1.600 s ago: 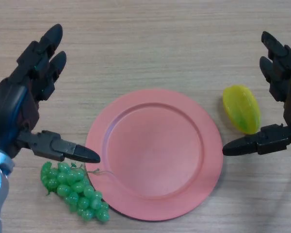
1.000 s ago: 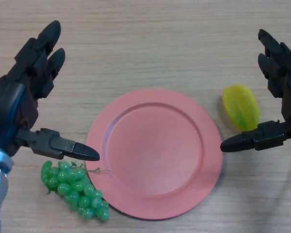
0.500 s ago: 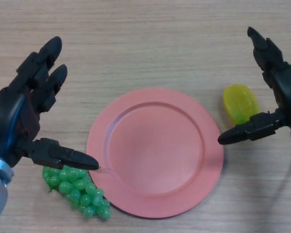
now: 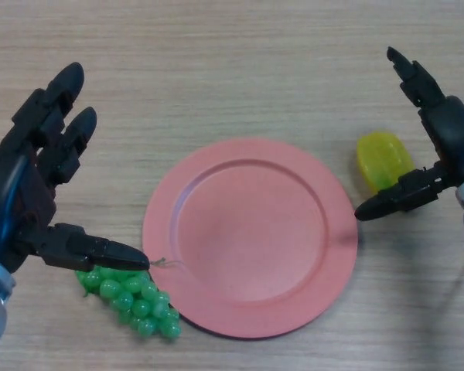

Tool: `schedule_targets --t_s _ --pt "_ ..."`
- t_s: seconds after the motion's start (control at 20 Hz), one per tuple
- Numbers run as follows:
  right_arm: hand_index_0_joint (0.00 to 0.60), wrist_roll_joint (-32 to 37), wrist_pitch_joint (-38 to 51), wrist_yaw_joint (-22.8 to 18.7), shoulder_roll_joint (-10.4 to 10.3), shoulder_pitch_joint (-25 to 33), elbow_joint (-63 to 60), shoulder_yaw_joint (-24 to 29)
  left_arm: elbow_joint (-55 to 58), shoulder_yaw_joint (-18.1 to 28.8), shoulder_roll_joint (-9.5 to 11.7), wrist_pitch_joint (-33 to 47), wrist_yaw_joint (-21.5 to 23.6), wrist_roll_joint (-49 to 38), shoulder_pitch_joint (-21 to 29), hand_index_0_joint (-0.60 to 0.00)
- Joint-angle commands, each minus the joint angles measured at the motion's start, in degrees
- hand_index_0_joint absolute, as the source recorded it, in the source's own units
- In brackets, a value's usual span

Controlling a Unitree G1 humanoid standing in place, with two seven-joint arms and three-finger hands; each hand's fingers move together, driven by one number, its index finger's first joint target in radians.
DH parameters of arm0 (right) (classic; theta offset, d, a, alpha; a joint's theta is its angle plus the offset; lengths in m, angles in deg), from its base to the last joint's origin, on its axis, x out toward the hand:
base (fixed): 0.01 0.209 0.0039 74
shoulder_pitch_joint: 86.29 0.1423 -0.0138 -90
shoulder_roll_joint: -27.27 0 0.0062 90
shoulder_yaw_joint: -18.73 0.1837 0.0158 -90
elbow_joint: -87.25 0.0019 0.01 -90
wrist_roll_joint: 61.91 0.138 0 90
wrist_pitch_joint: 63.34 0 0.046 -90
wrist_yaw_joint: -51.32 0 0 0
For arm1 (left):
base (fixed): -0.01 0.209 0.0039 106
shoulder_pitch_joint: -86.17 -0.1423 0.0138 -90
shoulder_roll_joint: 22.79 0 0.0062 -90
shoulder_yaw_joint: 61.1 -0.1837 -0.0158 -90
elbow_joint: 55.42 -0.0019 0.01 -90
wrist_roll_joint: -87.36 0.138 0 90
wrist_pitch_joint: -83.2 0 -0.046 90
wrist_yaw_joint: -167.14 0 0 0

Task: Pick up the yellow starfruit and place it on the plate

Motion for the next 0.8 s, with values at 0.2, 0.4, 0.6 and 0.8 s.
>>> schedule_targets --t_s 0.2,0.4,0.6,0.8 --pt "0.000 -1.60 14.07 -7.44 3.88 8.77 -9.72 2.52 1.85 4.03 2.35 8.65 1.81 -3.39 2.26 0.000" --pt "0.000 -3.66 18.06 -11.29 4.64 12.05 -19.51 1.93 0.42 4.00 2.47 10.17 2.65 -3.56 3.07 0.000" --pt "0.000 -4.73 20.89 -13.50 4.55 14.58 -26.86 1.25 -1.02 3.20 2.56 12.35 3.14 -1.85 3.39 0.000" --pt "0.301 -5.68 21.29 -13.64 4.64 15.29 -30.46 0.82 -1.77 3.05 2.74 13.15 3.29 -1.06 3.59 0.000"
